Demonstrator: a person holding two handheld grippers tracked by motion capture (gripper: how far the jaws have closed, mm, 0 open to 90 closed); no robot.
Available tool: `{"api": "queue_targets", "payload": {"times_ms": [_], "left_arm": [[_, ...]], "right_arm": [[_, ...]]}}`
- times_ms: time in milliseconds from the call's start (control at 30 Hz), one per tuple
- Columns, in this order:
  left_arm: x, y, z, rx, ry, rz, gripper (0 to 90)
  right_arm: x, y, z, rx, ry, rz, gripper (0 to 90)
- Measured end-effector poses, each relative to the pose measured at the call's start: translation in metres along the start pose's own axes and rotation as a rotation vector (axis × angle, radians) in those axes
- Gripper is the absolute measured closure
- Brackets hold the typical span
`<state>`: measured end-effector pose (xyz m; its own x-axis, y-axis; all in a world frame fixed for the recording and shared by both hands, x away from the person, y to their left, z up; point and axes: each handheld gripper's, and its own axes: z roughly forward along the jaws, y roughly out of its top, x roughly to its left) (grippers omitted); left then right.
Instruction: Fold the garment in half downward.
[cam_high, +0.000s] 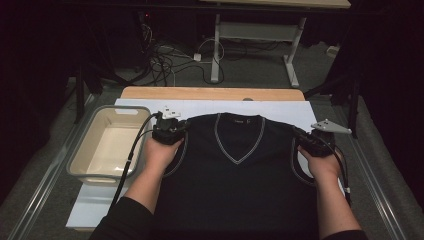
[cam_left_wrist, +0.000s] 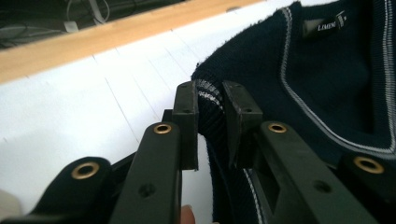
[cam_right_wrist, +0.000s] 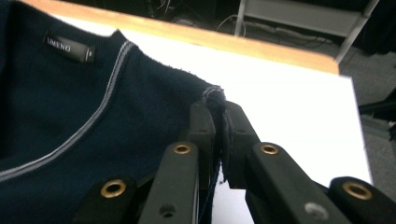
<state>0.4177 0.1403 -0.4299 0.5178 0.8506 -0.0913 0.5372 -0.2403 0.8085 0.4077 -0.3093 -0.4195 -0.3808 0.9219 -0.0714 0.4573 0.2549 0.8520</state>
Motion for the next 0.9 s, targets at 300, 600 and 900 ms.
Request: {"api": "queue_targets", "payload": {"times_ms": [300, 600, 900], "left_arm": [[-0.017, -0.019, -0.018, -0.023, -0.035, 0.037, 74.8], [-0.032, -0.045, -0.039, -0.041, -0.067, 0.103, 74.8], [-0.042, -0.082, -0.051, -0.039, -0.122, 0.144, 74.6]], "right_arm": [[0.008, -0.022, -0.026, -0.029, 0.021, -0.002, 85.8], [0.026, -0.043, -0.062, -0.076, 0.041, -0.045, 85.7], [0.039, -0.076, -0.084, -0.098, 0.062, -0.056, 85.7]]}}
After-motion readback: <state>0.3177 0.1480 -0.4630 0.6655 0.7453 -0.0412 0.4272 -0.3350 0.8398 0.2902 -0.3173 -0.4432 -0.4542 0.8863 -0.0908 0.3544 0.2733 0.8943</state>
